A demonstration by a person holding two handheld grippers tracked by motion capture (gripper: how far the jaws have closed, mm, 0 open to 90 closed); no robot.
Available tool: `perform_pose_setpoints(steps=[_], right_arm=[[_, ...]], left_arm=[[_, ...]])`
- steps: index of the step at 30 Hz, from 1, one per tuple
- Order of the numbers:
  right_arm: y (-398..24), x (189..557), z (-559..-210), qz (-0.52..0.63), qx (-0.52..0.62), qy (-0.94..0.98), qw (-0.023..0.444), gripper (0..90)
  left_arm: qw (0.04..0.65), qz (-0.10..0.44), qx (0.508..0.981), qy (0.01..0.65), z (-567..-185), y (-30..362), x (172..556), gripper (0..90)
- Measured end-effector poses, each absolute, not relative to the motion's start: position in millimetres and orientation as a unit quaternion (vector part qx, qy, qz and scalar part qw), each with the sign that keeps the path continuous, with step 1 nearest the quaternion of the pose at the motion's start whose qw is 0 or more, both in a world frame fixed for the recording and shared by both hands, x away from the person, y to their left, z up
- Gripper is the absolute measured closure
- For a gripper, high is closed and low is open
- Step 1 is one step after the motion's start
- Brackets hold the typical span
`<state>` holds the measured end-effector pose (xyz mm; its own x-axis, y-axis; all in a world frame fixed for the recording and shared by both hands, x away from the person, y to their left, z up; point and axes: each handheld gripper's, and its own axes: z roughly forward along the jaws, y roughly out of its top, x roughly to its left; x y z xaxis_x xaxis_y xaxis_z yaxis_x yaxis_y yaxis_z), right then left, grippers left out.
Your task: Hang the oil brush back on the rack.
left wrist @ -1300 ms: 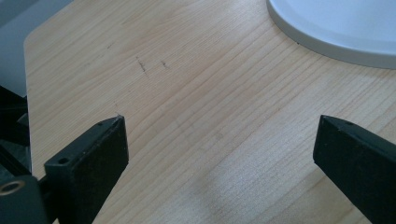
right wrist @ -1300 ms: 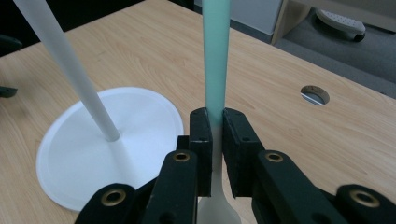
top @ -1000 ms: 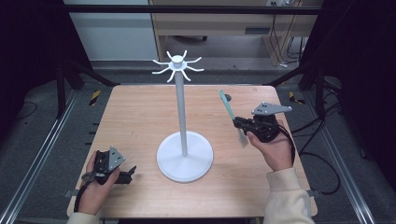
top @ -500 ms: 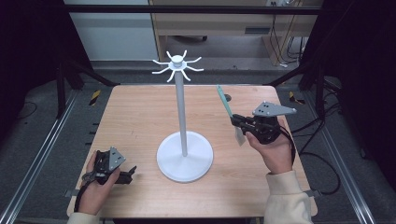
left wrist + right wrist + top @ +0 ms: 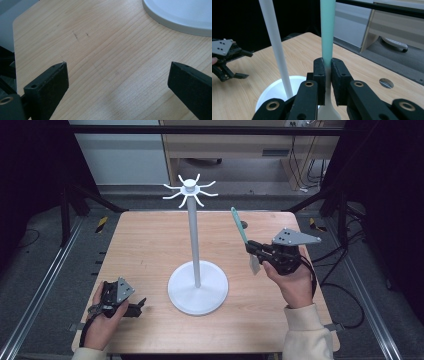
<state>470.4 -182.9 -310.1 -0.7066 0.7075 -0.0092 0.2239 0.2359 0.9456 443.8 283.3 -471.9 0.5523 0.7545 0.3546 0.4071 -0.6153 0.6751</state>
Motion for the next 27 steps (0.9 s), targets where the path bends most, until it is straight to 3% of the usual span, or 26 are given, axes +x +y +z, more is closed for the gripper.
perform_pose_setpoints(steps=[27], right_arm=[[-169.6,449.7,-286.1,0.582,0.276,0.732,0.223,82.5]], left_arm=[[0.267,0.320,0.841,0.344,-473.0,281.9,444.0,2.8]])
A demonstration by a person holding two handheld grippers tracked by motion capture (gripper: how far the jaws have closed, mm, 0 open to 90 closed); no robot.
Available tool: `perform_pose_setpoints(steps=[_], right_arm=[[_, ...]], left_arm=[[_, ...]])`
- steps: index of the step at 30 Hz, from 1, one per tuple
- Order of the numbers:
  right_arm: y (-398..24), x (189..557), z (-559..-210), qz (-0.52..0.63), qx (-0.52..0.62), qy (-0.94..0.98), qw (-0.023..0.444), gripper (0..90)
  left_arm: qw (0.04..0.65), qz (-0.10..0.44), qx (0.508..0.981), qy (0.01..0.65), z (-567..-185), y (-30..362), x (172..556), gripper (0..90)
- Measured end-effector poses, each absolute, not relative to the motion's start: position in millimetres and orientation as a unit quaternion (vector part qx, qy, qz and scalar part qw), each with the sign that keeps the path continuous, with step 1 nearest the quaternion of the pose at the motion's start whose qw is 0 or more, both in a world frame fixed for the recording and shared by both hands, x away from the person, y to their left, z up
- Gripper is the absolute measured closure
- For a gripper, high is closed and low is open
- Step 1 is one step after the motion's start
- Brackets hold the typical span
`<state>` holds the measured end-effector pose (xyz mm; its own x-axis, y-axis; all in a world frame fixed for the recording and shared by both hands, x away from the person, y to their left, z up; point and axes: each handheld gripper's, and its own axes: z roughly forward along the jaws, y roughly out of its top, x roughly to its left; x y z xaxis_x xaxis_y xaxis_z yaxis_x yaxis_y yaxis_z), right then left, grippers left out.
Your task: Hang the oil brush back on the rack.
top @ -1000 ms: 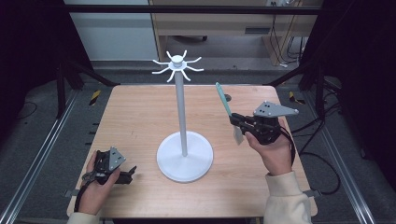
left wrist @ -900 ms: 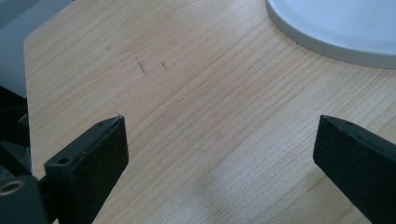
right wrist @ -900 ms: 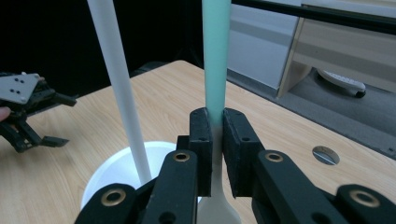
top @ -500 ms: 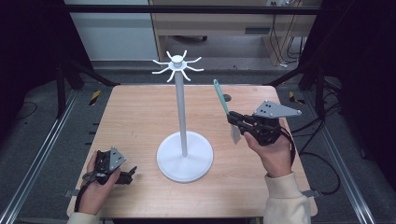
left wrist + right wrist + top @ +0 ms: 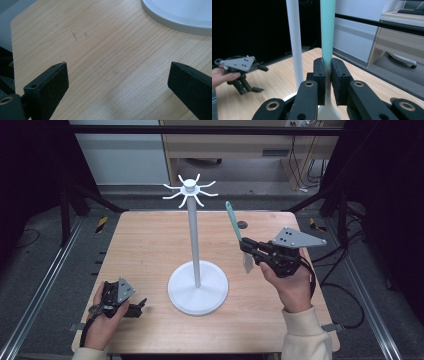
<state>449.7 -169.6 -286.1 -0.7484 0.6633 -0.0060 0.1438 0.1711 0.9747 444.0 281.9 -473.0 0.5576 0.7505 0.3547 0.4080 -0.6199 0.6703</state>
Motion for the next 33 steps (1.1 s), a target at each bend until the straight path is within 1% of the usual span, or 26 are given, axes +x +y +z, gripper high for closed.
perform_pose_setpoints(steps=[24,33], right_arm=[[-161.1,447.7,-267.0,0.616,0.254,0.712,0.220,82.4],[-156.6,448.1,-265.0,0.618,0.245,0.715,0.215,82.4]], left_arm=[[0.264,0.318,0.844,0.342,-473.6,281.1,444.1,2.8],[0.263,0.319,0.844,0.342,-473.7,280.9,444.1,2.8]])
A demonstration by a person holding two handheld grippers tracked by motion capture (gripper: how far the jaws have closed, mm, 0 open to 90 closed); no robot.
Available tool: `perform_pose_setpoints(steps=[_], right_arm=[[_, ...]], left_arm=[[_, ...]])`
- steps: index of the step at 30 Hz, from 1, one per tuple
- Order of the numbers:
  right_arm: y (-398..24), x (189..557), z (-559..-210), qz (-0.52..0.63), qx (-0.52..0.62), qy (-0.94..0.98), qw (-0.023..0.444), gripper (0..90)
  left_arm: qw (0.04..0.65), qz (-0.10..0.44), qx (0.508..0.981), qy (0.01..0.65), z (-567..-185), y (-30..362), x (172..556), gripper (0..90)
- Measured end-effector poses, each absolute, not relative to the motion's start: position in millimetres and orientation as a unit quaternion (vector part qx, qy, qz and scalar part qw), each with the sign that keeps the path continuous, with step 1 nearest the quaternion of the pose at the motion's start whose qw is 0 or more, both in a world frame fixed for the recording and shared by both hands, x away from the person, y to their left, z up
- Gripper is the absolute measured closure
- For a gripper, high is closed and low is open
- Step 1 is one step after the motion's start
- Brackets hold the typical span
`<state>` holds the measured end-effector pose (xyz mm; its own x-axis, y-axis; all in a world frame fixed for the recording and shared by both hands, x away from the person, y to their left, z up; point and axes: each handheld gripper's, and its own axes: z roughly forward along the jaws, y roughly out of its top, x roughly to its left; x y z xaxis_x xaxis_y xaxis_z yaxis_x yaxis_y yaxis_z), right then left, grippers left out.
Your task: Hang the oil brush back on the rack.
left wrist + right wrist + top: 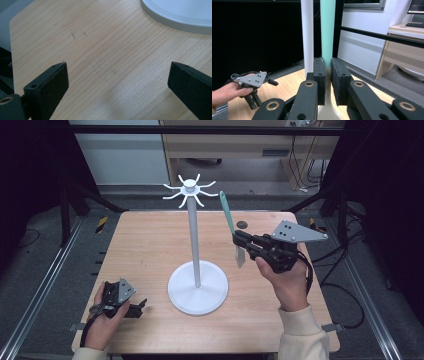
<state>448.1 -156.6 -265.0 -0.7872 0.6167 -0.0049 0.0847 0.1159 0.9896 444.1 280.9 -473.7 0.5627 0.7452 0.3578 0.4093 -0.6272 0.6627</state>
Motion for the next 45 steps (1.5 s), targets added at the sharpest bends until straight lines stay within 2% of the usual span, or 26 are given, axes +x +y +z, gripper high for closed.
perform_pose_setpoints(steps=[45], right_arm=[[-132.8,458.0,-269.8,0.617,0.243,0.721,0.202,82.2]], left_arm=[[0.262,0.318,0.845,0.341,-473.9,281.1,444.0,2.8]])
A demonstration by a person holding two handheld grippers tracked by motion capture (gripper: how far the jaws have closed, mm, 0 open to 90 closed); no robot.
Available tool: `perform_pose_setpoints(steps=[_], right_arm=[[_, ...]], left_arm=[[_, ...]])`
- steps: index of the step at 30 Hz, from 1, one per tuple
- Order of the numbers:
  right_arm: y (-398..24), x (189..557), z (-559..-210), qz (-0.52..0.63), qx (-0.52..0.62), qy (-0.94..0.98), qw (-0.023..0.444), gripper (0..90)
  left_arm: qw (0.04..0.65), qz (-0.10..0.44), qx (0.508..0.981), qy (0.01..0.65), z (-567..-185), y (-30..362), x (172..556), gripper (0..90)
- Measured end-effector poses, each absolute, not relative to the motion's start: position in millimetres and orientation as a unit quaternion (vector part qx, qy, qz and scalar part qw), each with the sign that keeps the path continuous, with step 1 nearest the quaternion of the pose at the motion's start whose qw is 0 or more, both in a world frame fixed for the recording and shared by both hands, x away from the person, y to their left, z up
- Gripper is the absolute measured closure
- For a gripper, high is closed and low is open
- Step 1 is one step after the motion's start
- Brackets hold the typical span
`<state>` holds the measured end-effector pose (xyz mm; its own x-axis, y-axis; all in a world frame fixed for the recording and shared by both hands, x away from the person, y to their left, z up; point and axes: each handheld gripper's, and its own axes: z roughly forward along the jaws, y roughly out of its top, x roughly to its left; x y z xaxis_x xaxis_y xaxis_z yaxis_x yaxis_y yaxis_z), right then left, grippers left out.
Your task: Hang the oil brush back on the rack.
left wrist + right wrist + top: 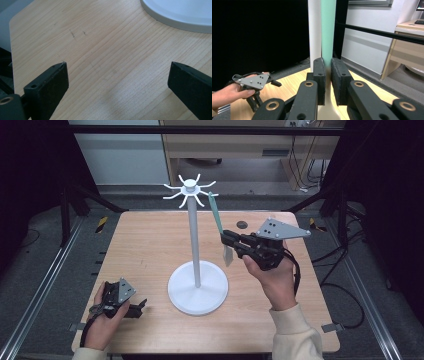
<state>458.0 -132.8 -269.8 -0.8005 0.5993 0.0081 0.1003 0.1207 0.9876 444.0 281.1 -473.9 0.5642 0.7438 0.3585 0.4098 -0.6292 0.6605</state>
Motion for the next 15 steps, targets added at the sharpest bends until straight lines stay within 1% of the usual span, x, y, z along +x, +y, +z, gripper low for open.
perform_pose_setpoints(steps=[11,15], right_arm=[[-126.0,459.1,-274.3,0.619,0.248,0.714,0.213,82.1],[-125.9,459.3,-274.7,0.620,0.249,0.714,0.211,82.1]], left_arm=[[0.262,0.317,0.845,0.341,-474.1,281.0,443.9,2.8],[0.261,0.317,0.846,0.340,-474.2,280.8,443.9,2.8]])
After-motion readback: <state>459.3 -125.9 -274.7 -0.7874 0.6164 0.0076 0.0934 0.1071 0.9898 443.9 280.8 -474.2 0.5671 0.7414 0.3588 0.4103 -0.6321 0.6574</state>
